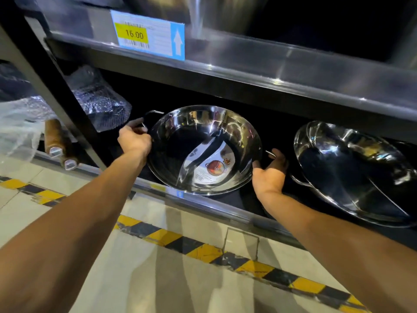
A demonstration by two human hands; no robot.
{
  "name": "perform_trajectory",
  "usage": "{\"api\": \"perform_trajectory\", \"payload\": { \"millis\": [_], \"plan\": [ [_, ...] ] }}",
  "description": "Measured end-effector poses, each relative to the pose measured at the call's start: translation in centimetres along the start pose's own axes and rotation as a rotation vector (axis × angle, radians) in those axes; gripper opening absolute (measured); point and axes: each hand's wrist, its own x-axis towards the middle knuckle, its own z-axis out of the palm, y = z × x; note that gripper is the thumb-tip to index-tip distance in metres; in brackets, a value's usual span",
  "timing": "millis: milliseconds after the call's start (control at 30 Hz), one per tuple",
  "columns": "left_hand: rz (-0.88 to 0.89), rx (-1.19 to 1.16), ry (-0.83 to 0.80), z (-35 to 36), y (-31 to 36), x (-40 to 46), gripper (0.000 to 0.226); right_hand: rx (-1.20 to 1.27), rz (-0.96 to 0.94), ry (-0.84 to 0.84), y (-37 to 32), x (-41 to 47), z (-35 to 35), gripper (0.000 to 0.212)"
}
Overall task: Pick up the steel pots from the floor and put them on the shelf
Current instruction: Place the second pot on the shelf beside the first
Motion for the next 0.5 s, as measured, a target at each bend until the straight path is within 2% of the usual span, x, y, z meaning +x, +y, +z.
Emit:
{"api": "perform_trajectory", "payload": {
  "millis": [100, 167, 267, 333, 433, 500],
  "plan": [
    [0.05, -0.005, -0.028, -0.2, -1.1, -0.2, 0.044, 0.022, 0.024, 0.007, 0.2, -0.6, 0.5, 0.06],
    [0.097, 0.036, -0.131, -0.9, -1.6, -0.5, 0.054, 0.03, 0.04, -0.015, 0.1, -0.9, 0.8, 0.061],
    [0.076, 0.032, -0.28, -1.9, -2.1, -1.3, 0.071, 0.046, 0.059, -0.087, -0.5, -0.8, 0.4, 0.069],
    [0.125, 0.152, -0.331, -2.6, -2.6, -2.4, 0.073, 0.104, 0.088, -0.11, -1.1, -1.4, -0.4, 0.077],
    [0.307, 0.317, -0.32, -3.8, -3.7, -4.7, 0.065, 0.116, 0.115, -0.1, -1.2, -4.3, -1.9, 0.084],
    [0.398, 0.433, -0.3, -4.6, -4.2, -6.4, 0.064, 0.042, 0.036, -0.155, -0.4, -6.8, -2.8, 0.084]
  ]
}}
